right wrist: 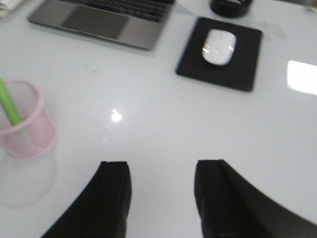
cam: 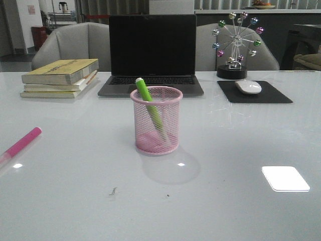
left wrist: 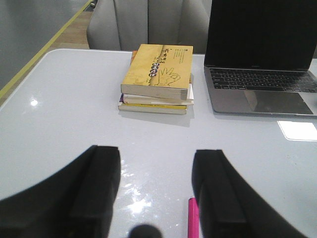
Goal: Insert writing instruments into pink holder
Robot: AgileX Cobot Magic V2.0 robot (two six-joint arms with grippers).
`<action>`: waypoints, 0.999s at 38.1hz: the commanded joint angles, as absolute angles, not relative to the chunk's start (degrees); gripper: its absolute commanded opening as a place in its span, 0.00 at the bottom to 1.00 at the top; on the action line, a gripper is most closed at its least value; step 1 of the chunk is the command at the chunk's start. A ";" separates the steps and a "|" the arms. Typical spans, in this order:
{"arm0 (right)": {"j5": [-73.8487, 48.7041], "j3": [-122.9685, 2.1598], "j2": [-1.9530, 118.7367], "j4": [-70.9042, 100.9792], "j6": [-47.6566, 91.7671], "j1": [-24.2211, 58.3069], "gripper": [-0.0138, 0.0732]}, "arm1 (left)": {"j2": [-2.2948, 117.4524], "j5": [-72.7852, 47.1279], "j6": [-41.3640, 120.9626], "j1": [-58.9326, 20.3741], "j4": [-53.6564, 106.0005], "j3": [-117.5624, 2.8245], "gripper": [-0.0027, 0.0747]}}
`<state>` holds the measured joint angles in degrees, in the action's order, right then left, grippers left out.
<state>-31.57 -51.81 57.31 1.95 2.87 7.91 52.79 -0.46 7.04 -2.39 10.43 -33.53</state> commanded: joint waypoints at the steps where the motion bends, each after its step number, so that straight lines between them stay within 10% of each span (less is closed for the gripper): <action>1: -31.62 -51.05 52.44 0.96 3.35 1.97 0.65 | 52.45 3.84 6.39 -2.81 10.80 -35.51 0.54; 21: -33.55 -42.61 49.55 0.35 3.52 -1.55 0.65 | 55.90 -10.58 6.39 -4.82 10.83 -46.42 0.54; 38: -37.43 -42.61 49.54 0.35 3.52 -1.55 0.65 | 84.14 -41.96 6.39 -6.41 10.83 -77.03 0.54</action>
<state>-39.46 -40.95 49.88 0.91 2.98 -1.08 80.59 -38.65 7.04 -5.95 10.33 -70.74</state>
